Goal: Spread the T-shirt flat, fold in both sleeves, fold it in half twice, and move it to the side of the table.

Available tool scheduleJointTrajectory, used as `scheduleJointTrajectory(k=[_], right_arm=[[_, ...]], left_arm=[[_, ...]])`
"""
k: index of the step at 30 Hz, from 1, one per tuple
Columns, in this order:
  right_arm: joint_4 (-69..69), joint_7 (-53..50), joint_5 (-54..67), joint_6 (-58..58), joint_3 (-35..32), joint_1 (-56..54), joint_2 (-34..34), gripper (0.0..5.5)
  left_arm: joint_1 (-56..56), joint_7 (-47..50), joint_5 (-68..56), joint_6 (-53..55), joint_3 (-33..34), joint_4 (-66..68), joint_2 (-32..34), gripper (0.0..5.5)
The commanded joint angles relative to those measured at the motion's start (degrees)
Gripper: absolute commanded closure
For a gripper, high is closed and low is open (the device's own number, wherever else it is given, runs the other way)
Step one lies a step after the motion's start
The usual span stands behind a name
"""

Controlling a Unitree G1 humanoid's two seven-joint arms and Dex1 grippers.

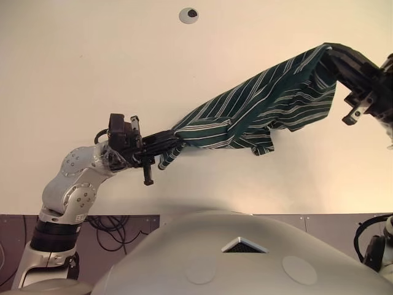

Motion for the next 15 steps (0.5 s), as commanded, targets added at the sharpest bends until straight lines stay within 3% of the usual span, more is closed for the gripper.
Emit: scheduleJointTrajectory(k=[1, 6, 9, 15], right_arm=[[1.01, -2.21, 3.57, 3.35, -0.83, -2.75, 0.33, 5.50], [2.03, -1.04, 1.55, 1.90, 1.04, -1.60, 0.73, 5.50], [1.31, 0.47, 0.09, 0.55, 2.82, 0.29, 0.97, 5.50], [0.27, -0.45, 0.43, 1.43, 3.84, -0.56, 0.90, 5.50]], left_arm=[[-4.04, 2.93, -6.25, 5.64, 4.72, 1.70, -1.52, 5.49], [-4.54, 0.95, 3.29, 4.17, 2.08, 3.27, -1.31, 5.49], [-3.73, 0.54, 12.80, 0.15, -1.72, 5.36, -1.95, 4.89], [-4.79, 1.40, 16.53, 0.16, -2.33, 6.51, -4.50, 3.99]])
